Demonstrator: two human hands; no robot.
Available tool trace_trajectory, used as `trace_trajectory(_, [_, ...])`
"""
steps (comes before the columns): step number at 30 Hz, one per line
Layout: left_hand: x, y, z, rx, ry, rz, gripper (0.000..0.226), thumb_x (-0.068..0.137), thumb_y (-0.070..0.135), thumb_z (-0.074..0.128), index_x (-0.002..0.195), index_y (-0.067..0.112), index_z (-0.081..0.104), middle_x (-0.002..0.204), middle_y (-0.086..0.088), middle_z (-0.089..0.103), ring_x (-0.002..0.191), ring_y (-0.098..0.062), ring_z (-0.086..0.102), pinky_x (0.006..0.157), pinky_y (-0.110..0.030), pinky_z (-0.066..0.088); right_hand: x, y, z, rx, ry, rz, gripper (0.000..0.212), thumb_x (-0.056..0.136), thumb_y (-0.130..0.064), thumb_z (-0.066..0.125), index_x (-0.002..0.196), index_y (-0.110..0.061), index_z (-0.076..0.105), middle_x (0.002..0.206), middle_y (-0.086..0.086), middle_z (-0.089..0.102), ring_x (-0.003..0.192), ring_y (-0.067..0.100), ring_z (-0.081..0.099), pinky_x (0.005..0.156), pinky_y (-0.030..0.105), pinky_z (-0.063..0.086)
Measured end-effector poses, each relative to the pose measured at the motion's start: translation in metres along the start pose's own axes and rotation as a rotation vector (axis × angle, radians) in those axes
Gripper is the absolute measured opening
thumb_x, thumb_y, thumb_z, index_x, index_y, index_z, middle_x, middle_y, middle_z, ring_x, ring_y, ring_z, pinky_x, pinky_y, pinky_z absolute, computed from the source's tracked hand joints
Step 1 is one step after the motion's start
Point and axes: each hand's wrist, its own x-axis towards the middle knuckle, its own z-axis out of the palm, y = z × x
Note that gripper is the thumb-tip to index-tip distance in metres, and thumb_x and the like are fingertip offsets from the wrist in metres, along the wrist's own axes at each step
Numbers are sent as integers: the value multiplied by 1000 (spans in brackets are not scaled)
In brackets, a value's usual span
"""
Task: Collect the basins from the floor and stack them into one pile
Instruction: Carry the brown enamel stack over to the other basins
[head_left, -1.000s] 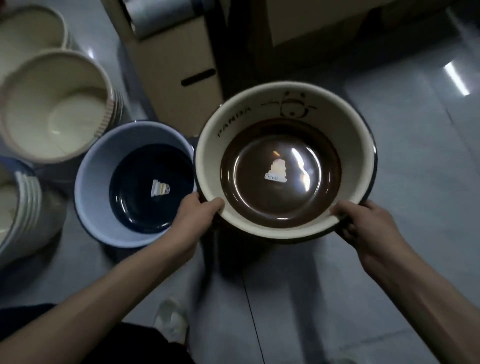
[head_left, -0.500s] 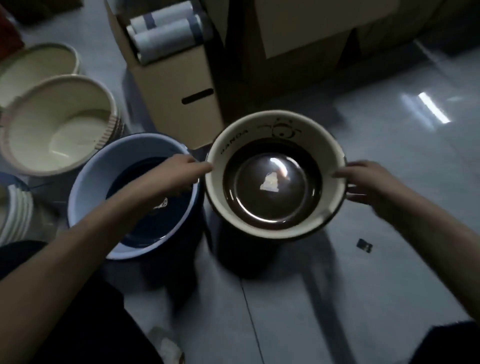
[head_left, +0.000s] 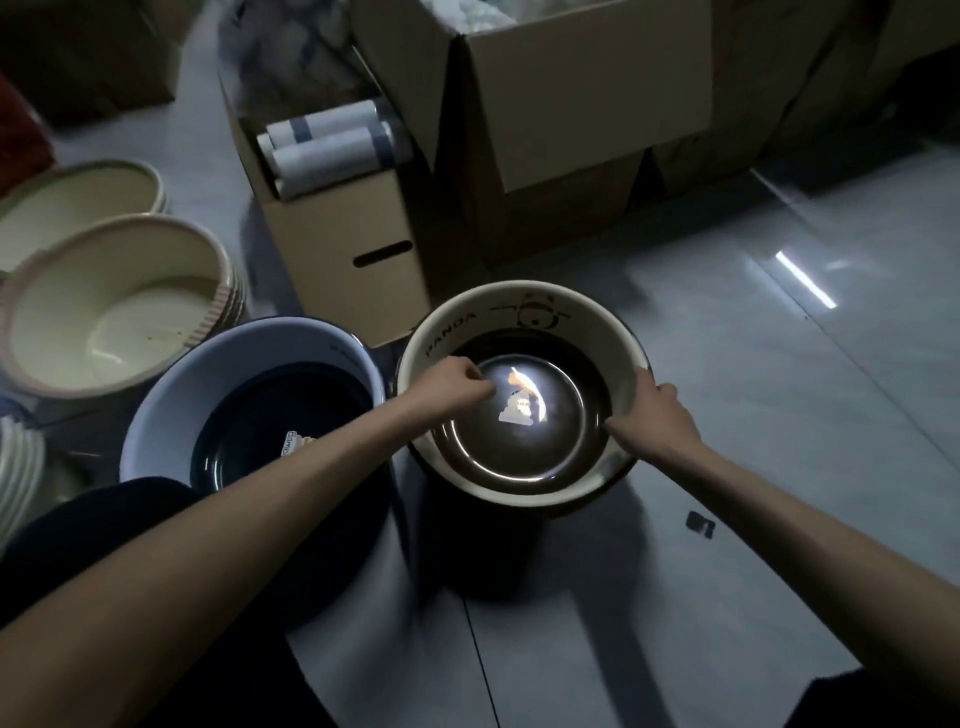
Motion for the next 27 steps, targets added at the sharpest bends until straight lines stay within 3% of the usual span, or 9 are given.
trace_trajectory(4, [3, -7, 4, 443, 95, 131, 33, 90, 39, 56, 117, 19, 58, 112, -5, 65, 99, -23, 62, 88, -44, 55, 10, 6, -10, -181, 47, -150, 91, 84, -32, 60, 155, -29, 2, 101, 15, 59, 80, 34, 56, 67, 38, 45])
trace_trajectory(7, [6, -20, 10, 770, 106, 112, 43, 91, 41, 57, 128, 20, 51, 131, -11, 53, 121, -31, 51, 97, -51, 46, 20, 9, -12, -263, 61, -194, 97, 87, -26, 60, 156, -19, -8, 79, 5, 52, 64, 24, 51, 61, 36, 43])
trace_trajectory(11, [-2, -36, 3, 1075, -12, 161, 57, 88, 45, 64, 137, 23, 44, 138, -11, 43, 130, -33, 43, 98, -54, 46, 37, 21, 4, -313, 161, -214, 84, 92, -28, 57, 154, -2, 8, 102, 15, 64, 75, 29, 53, 67, 39, 44])
trace_trajectory(15, [-11, -47, -11, 1124, -166, 229, 53, 96, 51, 50, 142, 25, 45, 141, -13, 43, 134, -37, 40, 105, -55, 46, 35, 39, 15, -258, 233, -265, 65, 95, -31, 55, 146, -5, 24, 97, 13, 61, 76, 33, 55, 65, 37, 42])
trace_trajectory(19, [-19, -67, 11, 1129, 30, 300, 49, 100, 55, 39, 131, 20, 52, 133, -14, 49, 126, -39, 46, 101, -55, 43, 30, 44, 25, -204, 267, -267, 55, 95, -27, 53, 140, -9, 28, 106, 19, 61, 89, 41, 62, 68, 41, 43])
trace_trajectory(23, [-20, -106, 41, 880, 229, 410, 48, 104, 44, 23, 132, 21, 54, 127, -10, 55, 127, -30, 45, 110, -58, 32, 20, 44, 44, -74, 277, -210, 69, 94, -25, 52, 152, -18, 15, 122, 27, 56, 94, 45, 61, 77, 49, 51])
trace_trajectory(27, [-15, -118, 40, 669, 414, 535, 43, 100, 42, 36, 129, 19, 58, 126, -9, 54, 119, -28, 51, 99, -45, 42, 16, 40, 58, 52, 303, -123, 80, 94, -24, 52, 158, -26, 4, 133, 27, 51, 107, 46, 58, 91, 53, 51])
